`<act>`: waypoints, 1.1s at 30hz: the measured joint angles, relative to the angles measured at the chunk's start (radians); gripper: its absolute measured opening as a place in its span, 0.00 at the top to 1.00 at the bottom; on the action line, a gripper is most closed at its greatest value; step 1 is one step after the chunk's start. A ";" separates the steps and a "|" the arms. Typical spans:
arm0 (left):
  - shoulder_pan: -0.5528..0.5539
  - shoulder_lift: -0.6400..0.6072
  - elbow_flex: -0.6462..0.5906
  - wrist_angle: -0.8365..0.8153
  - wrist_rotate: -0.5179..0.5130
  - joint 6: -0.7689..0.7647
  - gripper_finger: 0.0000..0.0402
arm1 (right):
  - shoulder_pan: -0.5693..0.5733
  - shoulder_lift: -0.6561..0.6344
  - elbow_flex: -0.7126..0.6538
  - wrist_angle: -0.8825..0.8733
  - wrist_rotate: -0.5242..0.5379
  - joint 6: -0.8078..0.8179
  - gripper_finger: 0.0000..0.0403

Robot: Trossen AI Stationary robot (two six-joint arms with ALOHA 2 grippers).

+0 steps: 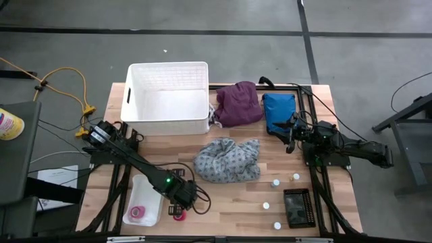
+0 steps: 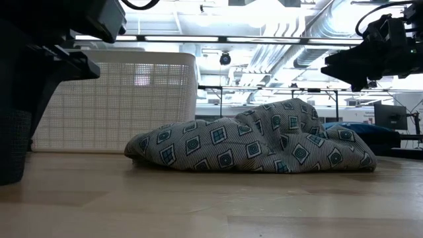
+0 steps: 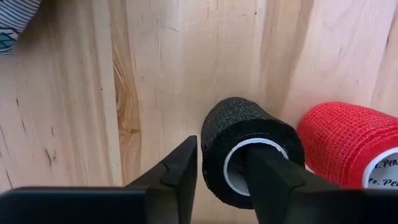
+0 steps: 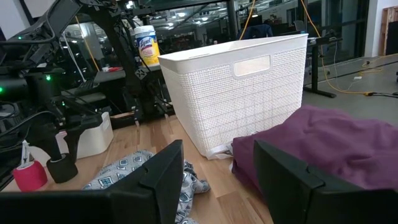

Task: Pick & place medical supplies in basket/bin
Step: Put the black bandage into the bottom white bin

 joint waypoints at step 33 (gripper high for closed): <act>0.046 -0.191 0.001 -0.090 0.011 0.002 0.89 | 0.000 0.000 0.000 0.000 0.000 0.000 0.55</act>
